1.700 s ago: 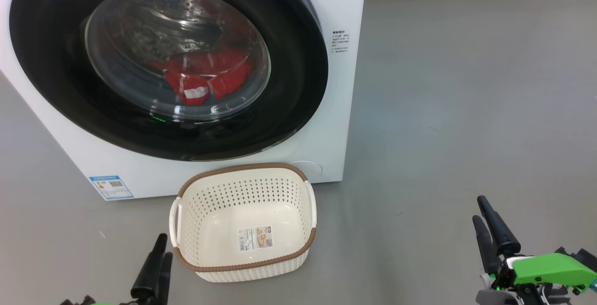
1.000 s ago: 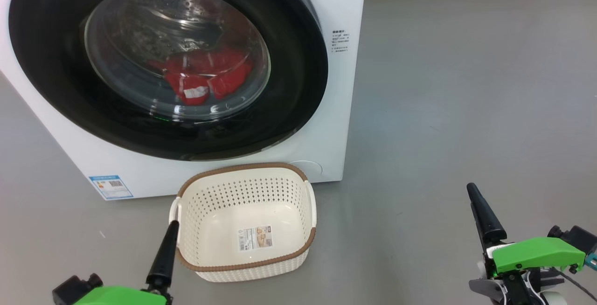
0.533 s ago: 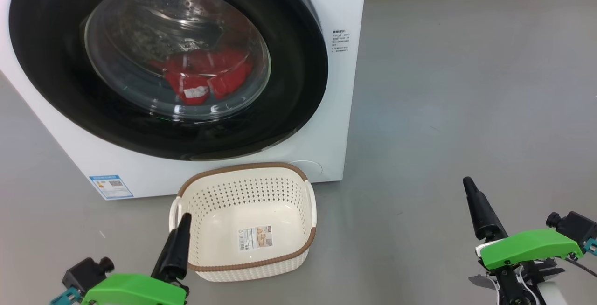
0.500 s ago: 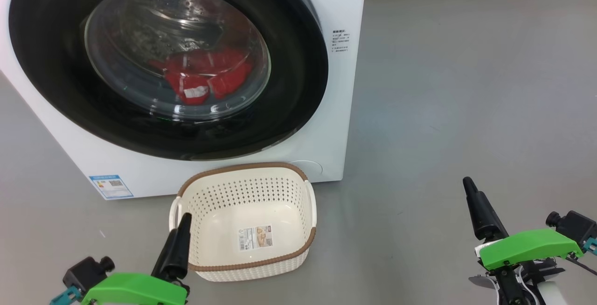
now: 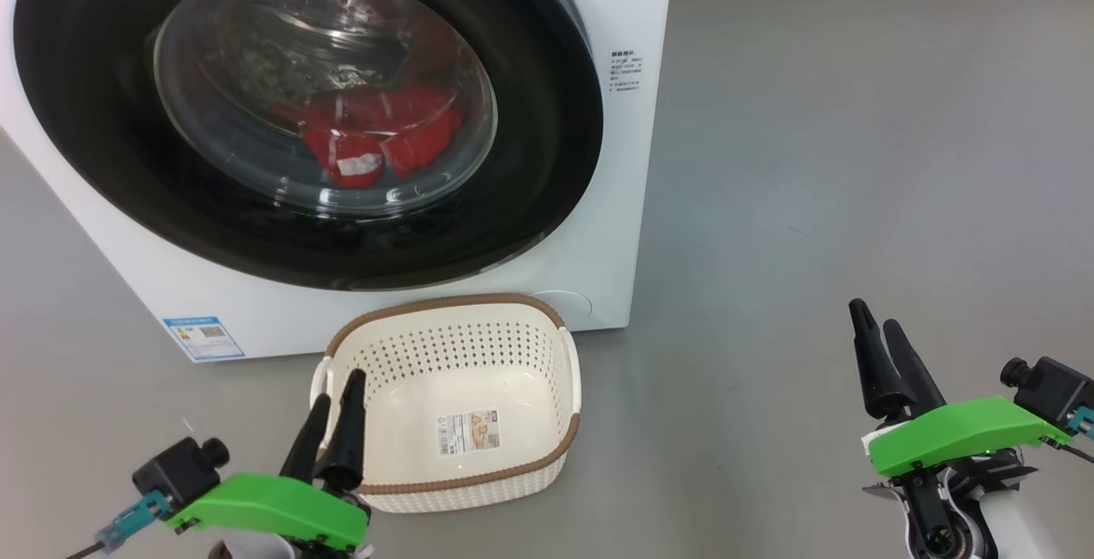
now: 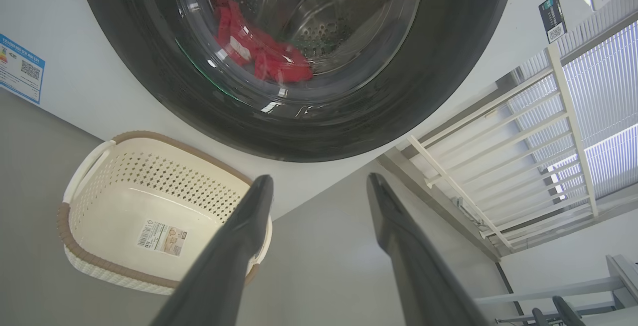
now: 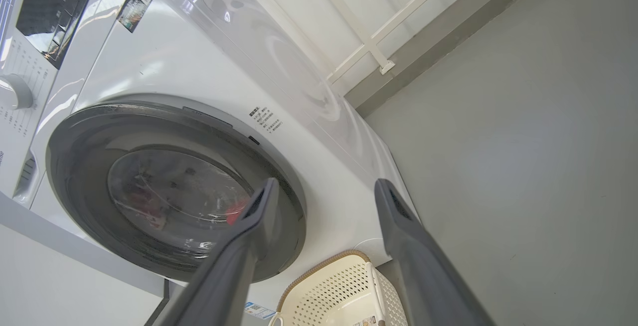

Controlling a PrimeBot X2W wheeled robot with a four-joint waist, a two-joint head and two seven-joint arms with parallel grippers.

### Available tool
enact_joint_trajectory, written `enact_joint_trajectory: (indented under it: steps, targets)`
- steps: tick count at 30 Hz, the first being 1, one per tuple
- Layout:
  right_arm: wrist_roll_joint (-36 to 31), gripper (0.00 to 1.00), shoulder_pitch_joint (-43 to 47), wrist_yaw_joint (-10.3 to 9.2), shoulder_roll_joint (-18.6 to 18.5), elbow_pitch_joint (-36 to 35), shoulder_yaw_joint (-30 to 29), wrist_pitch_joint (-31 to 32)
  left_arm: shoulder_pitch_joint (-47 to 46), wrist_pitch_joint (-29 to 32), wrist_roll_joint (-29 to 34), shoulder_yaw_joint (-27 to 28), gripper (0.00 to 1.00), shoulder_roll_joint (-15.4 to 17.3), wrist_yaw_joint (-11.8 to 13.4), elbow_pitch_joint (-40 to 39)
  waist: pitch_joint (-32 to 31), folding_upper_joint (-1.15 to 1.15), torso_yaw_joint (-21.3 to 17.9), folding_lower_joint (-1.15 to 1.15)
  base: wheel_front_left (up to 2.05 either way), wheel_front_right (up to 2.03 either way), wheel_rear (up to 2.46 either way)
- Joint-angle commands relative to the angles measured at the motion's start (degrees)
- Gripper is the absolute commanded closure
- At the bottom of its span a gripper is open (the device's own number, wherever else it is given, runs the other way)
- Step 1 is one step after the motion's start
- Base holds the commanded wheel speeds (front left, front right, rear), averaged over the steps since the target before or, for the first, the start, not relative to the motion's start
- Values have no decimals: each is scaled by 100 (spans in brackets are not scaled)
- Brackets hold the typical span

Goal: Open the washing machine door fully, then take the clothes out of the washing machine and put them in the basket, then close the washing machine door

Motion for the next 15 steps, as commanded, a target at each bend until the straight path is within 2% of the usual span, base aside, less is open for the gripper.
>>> enact_joint_trajectory:
  steps: [1, 15]
  targets:
    - [-194, 0, -330, 2, -69, -146, 35, -81, -315, -84, 181, 53, 0, 58, 13, -93, -2, 0, 2, 0, 0, 0, 0]
    - [-1024, 0, -525, 2, -83, -50, 156, -300, -513, -305, 1051, -63, 0, 65, 142, -21, -31, 0, -19, 0, 0, 0, 0]
